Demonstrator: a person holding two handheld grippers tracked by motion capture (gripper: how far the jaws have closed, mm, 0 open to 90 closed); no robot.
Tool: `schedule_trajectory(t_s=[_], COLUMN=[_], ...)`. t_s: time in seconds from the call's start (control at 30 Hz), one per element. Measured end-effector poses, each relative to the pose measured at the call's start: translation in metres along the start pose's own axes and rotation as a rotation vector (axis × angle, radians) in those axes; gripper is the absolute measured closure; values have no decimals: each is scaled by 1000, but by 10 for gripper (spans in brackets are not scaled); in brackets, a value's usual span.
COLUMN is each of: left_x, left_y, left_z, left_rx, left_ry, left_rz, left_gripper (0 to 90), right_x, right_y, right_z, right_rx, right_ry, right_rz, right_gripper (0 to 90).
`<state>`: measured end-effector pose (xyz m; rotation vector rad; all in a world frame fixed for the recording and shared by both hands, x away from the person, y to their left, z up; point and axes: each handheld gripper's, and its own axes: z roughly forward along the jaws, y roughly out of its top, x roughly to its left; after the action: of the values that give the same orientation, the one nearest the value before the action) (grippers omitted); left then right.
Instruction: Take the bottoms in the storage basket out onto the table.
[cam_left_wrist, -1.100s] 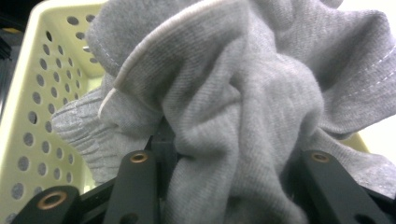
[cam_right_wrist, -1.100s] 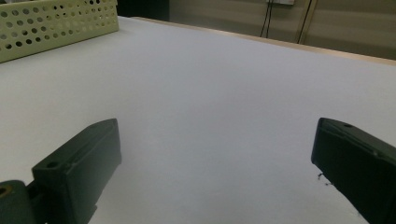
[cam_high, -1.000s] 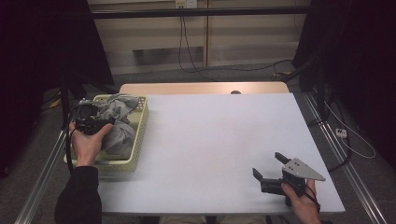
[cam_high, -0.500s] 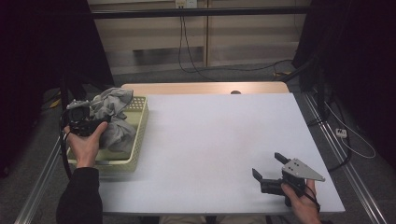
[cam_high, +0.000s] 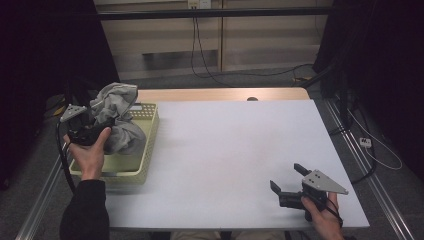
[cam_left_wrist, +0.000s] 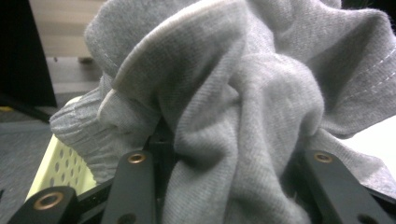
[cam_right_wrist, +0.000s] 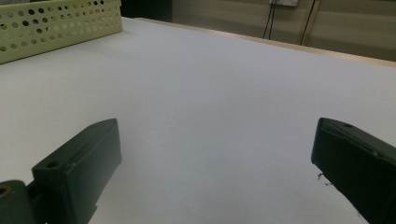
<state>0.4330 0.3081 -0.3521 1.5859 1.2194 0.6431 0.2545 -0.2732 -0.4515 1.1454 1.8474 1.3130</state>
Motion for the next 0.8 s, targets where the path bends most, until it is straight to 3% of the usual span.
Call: schedule_trajectory(t_s=[0.6,0.8], left_x=[-3,-8], left_y=[13,21], left_z=[-23,-32], left_rx=[-112,-132], left_ry=[22,16], left_rz=[-3,26], left_gripper=[555,554], right_x=[0,0], right_y=[0,0], right_z=[0,0], right_rx=[0,-1], right_ry=[2,3], right_rz=[-1,-2], right_gripper=[18,18])
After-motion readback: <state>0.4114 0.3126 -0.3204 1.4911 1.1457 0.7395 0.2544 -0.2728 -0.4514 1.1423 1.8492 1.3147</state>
